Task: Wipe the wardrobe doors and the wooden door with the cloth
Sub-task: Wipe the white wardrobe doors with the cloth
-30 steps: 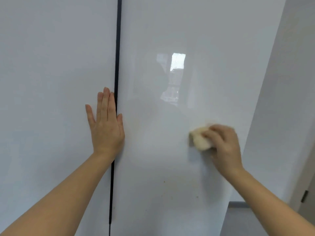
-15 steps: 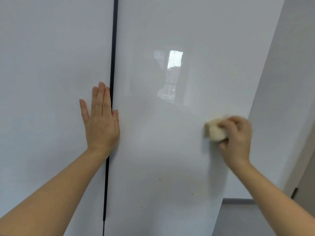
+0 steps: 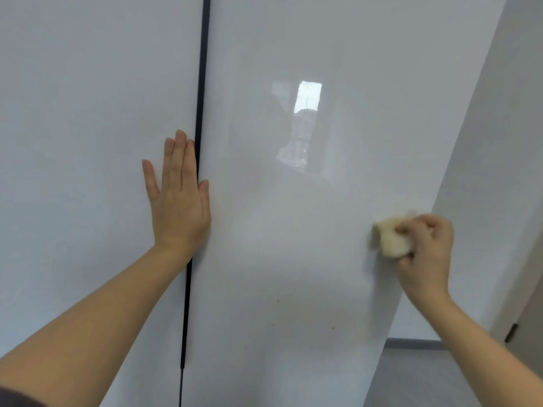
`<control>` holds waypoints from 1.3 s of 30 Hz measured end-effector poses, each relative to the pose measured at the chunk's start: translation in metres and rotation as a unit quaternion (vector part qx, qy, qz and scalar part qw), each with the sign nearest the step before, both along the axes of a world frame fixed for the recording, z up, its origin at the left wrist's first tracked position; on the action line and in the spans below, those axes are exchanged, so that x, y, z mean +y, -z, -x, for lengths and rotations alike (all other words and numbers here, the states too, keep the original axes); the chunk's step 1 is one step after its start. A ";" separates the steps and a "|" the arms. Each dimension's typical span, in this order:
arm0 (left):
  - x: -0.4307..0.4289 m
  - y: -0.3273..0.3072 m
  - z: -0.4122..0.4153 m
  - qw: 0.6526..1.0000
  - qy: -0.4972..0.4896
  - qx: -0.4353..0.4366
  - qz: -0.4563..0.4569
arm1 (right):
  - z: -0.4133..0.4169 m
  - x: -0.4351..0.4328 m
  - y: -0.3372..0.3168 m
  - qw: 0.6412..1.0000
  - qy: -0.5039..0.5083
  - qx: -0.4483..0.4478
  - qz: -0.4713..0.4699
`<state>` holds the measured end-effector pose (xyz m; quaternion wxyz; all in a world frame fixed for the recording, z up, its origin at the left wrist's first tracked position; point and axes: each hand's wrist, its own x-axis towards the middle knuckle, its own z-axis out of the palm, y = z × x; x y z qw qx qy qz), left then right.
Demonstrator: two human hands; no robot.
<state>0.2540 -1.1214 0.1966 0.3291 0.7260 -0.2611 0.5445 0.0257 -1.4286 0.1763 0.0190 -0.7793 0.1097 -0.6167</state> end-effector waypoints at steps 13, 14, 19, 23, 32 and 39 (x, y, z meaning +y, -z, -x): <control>-0.001 0.000 0.001 1.000 -0.004 -0.003 0.002 | 0.008 0.024 0.123 0.991 -0.005 0.134 0.028; -0.002 0.000 0.001 1.000 -0.006 -0.002 0.004 | 0.004 0.026 0.106 0.993 -0.011 0.117 0.021; -0.003 0.000 0.001 1.000 -0.006 -0.009 0.013 | -0.018 0.041 0.044 0.996 -0.058 0.008 -0.060; -0.003 -0.001 0.002 1.000 -0.009 -0.011 0.015 | -0.024 0.054 0.120 0.992 -0.064 0.095 0.049; -0.003 0.001 0.002 1.000 -0.015 -0.008 0.018 | -0.056 0.084 0.078 0.978 -0.119 0.070 0.153; 0.004 -0.002 0.006 1.000 -0.007 0.007 -0.009 | -0.073 0.115 0.145 0.964 -0.135 0.111 0.200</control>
